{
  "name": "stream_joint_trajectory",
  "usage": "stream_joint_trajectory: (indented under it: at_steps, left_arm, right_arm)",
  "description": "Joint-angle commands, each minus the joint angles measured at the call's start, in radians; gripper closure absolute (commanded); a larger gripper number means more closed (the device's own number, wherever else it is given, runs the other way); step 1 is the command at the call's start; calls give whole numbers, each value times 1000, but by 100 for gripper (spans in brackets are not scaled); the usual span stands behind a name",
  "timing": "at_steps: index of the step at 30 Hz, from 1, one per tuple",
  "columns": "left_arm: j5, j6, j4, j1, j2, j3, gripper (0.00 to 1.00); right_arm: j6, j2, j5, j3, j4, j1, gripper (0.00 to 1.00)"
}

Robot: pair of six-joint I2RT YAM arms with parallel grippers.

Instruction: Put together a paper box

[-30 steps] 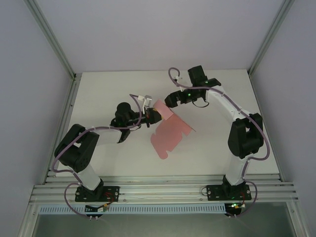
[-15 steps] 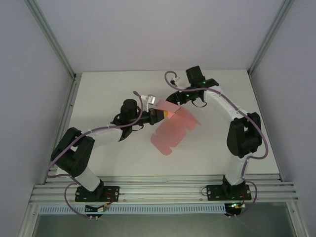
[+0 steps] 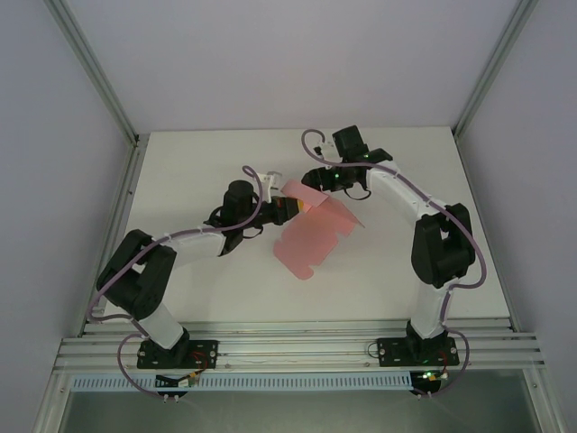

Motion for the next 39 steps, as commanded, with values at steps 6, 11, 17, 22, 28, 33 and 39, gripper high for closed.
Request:
stream_joint_trajectory:
  at_steps: [6, 11, 17, 22, 28, 33, 39]
  left_arm:
    - [-123, 26, 272, 0, 26, 85, 83]
    - [-86, 44, 283, 0, 35, 98, 90]
    - [-80, 17, 478, 0, 40, 24, 100]
    - [-365, 30, 49, -2, -86, 55, 100]
    - [-319, 112, -218, 0, -161, 116, 100]
    - [-236, 203, -332, 0, -198, 111, 100]
    - [-244, 240, -440, 0, -203, 126, 100]
  right_arm:
    - [49, 31, -405, -26, -200, 176, 28]
    - [66, 54, -439, -21, -196, 174, 30]
    - [80, 103, -408, -9, -226, 161, 31]
    - [93, 65, -353, -76, -170, 144, 29]
    - [70, -25, -203, -162, -156, 126, 20]
    - [216, -205, -61, -255, -26, -68, 15]
    - [70, -409, -284, -358, 89, -136, 0]
